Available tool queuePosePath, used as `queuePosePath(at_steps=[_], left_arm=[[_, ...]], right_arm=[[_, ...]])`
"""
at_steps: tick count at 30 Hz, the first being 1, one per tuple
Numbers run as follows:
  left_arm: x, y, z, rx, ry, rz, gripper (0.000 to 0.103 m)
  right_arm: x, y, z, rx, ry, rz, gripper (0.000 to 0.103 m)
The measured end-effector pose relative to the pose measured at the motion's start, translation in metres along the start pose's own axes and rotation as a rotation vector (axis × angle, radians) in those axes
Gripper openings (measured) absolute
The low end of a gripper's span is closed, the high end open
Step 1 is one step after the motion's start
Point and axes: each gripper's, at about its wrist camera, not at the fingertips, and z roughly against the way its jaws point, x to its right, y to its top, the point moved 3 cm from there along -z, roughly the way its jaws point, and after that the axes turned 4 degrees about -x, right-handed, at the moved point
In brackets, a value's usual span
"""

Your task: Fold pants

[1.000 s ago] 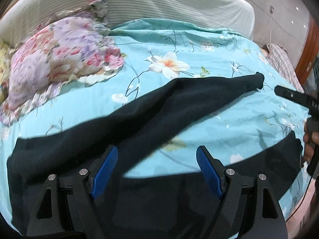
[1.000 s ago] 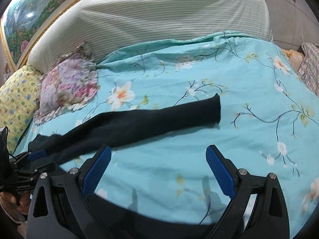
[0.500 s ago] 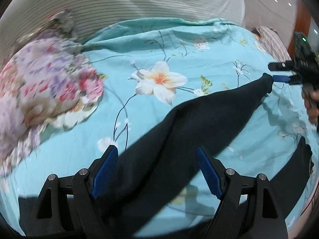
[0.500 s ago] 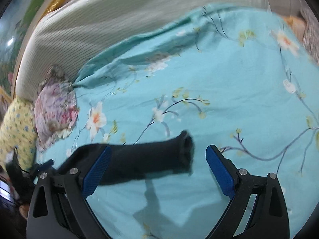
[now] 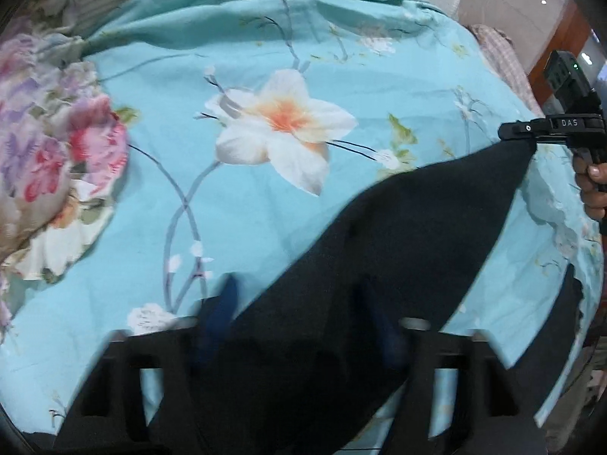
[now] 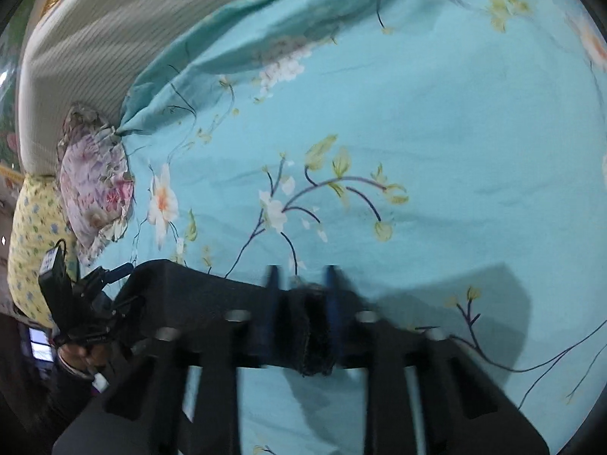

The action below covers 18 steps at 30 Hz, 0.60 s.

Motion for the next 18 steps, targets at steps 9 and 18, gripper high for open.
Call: queuePosePath(at_steps=[9,18], left_arm=[[0.030,-0.033,0.041,0.082,-0.018,-0.036,0.006],[0.074,-0.101,0.088,0.142,-0.080,-0.036,0.005]], right_arm=[[-0.023,-0.040,0.029,0.094,-0.016,0.188,0.008],[-0.025,-0.098,0.060,0.198,0.018,0.225,0.007]])
